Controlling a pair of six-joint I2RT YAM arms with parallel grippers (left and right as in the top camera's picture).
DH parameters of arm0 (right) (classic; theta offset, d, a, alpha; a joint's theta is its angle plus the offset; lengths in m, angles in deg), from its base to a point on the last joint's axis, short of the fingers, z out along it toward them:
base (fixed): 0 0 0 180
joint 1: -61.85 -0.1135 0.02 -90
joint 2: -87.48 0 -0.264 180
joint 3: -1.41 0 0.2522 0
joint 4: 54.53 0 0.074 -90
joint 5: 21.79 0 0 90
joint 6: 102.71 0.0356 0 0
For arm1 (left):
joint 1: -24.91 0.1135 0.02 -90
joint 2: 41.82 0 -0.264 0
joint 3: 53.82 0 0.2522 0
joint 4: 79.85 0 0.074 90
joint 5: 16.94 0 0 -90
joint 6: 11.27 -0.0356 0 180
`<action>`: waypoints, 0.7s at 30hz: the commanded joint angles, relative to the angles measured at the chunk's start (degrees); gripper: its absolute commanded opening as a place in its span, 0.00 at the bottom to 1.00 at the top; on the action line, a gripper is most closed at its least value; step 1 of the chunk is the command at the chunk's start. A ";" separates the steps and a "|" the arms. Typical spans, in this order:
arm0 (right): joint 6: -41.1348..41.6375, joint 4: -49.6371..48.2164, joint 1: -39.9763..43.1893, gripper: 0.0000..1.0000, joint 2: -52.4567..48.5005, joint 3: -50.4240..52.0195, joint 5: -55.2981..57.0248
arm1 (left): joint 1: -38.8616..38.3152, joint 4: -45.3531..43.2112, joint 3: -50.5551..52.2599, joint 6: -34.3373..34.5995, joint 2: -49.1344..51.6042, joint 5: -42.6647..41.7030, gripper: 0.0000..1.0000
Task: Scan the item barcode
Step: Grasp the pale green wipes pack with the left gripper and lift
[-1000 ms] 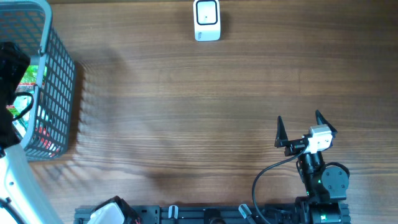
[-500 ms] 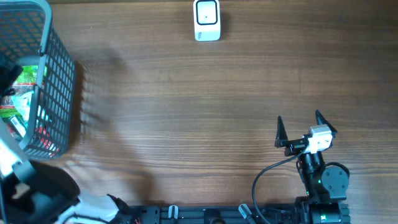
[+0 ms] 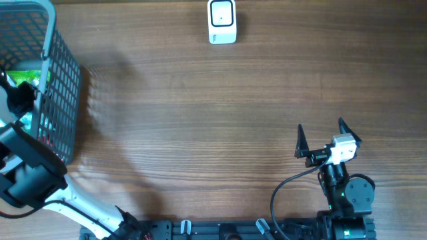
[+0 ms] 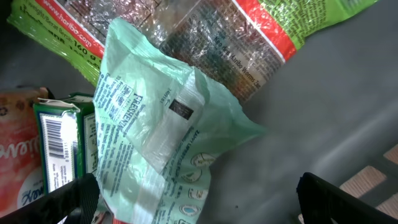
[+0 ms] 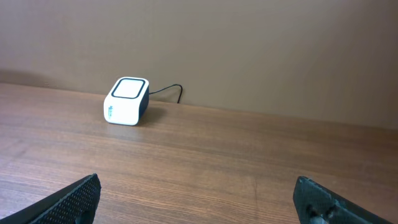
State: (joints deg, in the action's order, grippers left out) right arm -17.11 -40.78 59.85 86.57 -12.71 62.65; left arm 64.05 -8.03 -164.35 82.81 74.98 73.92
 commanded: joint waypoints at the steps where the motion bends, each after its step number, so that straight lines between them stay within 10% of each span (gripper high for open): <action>1: 0.04 -0.28 -0.07 1.00 0.26 0.07 -0.09 | 0.74 -1.33 2.08 -0.98 1.14 0.74 1.00; 7: 0.04 -0.28 -0.07 1.00 0.26 0.07 -0.09 | 1.44 -5.25 7.10 -0.63 1.20 2.47 0.94; 9: 0.04 -0.28 -0.07 1.00 0.26 0.07 -0.09 | 1.60 -6.01 7.63 -0.63 1.20 2.45 0.45; 13: 0.04 -0.28 -0.07 1.00 0.26 0.07 -0.09 | 1.60 -5.77 7.04 -0.63 0.81 2.43 0.17; 21: 0.04 -0.28 -0.07 1.00 0.26 0.07 -0.09 | 1.60 3.80 -6.64 4.42 -8.74 0.90 0.20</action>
State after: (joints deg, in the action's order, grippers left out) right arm -17.11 -40.78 59.85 86.57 -12.69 62.65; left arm 65.54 -6.15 -163.39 83.44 74.30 76.09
